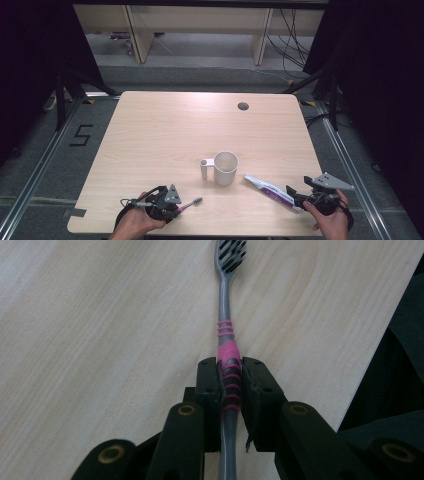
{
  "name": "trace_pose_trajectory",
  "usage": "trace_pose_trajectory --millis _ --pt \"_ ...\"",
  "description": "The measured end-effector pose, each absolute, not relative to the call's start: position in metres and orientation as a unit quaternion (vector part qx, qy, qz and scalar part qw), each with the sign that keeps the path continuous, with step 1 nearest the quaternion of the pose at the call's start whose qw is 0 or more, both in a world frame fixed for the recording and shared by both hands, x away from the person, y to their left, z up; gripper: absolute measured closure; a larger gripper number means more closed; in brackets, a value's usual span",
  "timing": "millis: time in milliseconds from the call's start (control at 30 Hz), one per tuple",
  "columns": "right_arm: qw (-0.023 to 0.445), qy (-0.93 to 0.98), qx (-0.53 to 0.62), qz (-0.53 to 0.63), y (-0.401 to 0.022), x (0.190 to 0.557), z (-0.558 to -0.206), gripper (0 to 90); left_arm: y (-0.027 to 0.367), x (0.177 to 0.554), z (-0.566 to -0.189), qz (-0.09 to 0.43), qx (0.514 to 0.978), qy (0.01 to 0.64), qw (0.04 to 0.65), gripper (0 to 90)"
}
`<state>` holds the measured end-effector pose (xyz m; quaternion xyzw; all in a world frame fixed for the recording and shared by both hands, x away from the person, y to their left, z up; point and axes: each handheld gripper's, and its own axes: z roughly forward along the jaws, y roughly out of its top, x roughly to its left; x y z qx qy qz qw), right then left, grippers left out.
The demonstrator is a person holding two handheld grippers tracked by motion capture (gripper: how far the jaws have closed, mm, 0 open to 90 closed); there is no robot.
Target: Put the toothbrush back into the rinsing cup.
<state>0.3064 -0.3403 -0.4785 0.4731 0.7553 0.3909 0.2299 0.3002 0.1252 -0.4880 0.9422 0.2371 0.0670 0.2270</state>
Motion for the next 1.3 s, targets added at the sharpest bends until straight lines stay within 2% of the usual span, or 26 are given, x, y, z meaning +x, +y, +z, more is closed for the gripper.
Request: trace_pose_trajectory --millis 667,967,1133,1300 --pt "0.230 0.753 0.475 0.394 -0.340 0.306 -0.479 23.6 0.112 0.294 -0.487 0.061 0.955 0.210 0.199 80.3" --pt "0.230 0.754 0.475 0.392 -0.340 0.306 -0.479 23.7 0.106 0.296 -0.484 0.052 0.963 0.204 0.167 80.4" --pt "0.229 0.756 0.468 0.395 -0.339 0.306 -0.479 23.9 0.099 0.302 -0.480 0.043 0.973 0.192 0.120 80.1" --pt "0.228 0.757 0.468 0.395 -0.339 0.306 -0.479 23.9 0.094 0.304 -0.480 0.035 0.973 0.199 0.111 80.1"
